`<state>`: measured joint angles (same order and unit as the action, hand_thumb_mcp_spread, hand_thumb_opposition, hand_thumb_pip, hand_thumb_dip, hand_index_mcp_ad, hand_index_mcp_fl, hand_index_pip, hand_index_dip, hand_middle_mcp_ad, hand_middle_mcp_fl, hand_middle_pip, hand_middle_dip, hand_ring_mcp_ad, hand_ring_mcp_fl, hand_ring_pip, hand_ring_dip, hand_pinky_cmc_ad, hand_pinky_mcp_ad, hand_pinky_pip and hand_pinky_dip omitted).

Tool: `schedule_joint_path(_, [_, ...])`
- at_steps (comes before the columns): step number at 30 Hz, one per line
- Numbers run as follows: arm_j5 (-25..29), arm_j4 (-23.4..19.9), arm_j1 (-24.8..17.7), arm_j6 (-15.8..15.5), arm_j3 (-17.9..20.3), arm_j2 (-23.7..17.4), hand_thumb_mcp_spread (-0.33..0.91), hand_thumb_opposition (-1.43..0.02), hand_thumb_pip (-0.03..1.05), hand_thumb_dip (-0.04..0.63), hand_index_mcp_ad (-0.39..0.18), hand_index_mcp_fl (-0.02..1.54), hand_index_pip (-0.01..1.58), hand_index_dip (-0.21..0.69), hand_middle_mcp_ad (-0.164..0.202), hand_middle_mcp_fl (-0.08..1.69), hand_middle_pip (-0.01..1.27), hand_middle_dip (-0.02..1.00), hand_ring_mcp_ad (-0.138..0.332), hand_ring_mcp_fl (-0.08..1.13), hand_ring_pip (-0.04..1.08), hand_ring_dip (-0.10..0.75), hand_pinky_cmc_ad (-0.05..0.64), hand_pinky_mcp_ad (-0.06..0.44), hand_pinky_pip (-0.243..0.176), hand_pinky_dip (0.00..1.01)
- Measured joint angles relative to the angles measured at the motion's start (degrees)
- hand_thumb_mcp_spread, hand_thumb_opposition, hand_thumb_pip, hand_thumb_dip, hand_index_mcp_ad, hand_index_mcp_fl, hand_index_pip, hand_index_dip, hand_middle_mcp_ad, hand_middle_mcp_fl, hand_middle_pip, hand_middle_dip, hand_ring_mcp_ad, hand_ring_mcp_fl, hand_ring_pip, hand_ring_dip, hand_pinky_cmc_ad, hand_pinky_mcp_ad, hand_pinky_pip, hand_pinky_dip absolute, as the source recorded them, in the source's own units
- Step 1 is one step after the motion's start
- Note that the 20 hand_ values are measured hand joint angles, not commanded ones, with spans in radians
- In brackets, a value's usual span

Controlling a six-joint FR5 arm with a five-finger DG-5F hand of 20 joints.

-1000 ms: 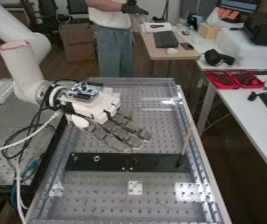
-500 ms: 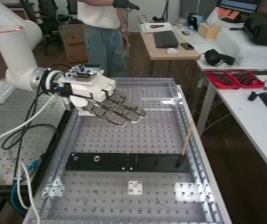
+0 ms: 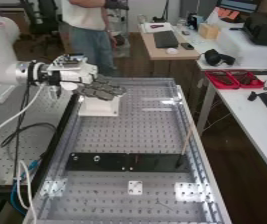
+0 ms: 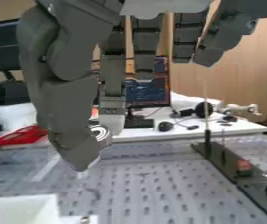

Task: Grab the bearing and place it in the white container

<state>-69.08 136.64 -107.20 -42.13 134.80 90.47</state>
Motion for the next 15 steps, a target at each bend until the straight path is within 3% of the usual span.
schedule_joint_path(8, [-0.6, -0.3, -7.6, 2.2, 3.7, -1.3, 0.60, -0.92, 0.41, 0.283, -0.037, 0.47, 1.23, 0.342, 0.051, 0.20, 0.14, 0.16, 0.176, 0.03, 0.10, -0.007, 0.312, 0.148, -0.059, 0.15])
schedule_joint_path(15, [-0.3, -1.1, -10.3, 3.4, 3.9, 0.7, 0.60, -0.92, 0.41, 0.283, -0.037, 0.47, 1.23, 0.342, 0.058, 0.20, 0.14, 0.16, 0.171, 0.03, 0.10, -0.007, 0.312, 0.150, -0.059, 0.15])
